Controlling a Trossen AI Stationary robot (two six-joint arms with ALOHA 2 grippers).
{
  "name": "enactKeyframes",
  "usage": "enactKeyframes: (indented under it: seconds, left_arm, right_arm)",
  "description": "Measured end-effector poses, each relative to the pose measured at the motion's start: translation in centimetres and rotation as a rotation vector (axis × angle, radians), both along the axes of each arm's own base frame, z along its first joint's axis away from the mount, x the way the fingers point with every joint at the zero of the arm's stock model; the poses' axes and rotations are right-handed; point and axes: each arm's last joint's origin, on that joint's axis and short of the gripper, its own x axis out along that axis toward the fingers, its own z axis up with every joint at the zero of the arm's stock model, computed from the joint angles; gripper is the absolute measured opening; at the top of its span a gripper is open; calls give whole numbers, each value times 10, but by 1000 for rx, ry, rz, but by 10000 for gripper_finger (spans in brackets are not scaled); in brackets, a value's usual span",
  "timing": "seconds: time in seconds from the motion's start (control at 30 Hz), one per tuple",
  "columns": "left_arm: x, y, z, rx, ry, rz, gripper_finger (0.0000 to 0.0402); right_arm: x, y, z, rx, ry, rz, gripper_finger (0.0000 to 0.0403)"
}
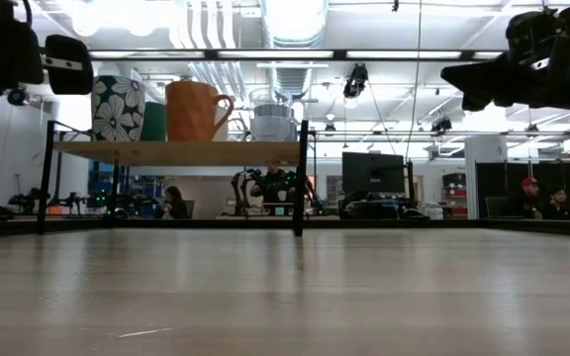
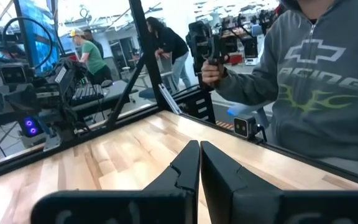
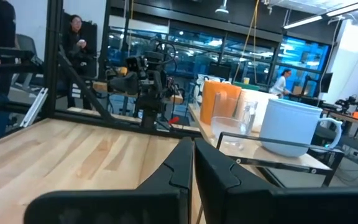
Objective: Stack small to large cups/mugs on shelf
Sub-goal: Return to home position
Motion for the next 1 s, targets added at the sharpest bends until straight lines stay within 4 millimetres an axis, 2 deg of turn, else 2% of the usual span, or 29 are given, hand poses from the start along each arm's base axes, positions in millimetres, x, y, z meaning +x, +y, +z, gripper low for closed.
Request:
enactKeyframes:
  seconds: [0.43,0.6,1.0]
  left_arm:
    - [0,0,0,22,-11,3,0]
    - [1,0,0,24,-11,7,0]
    - [1,0,0,24,-11,7,0]
  right_arm:
    - [-2,1,4,1,-32,2,9]
    - [-7,7,11,18,-85,115,9]
    - [-8,8,12,231,-75,160,9]
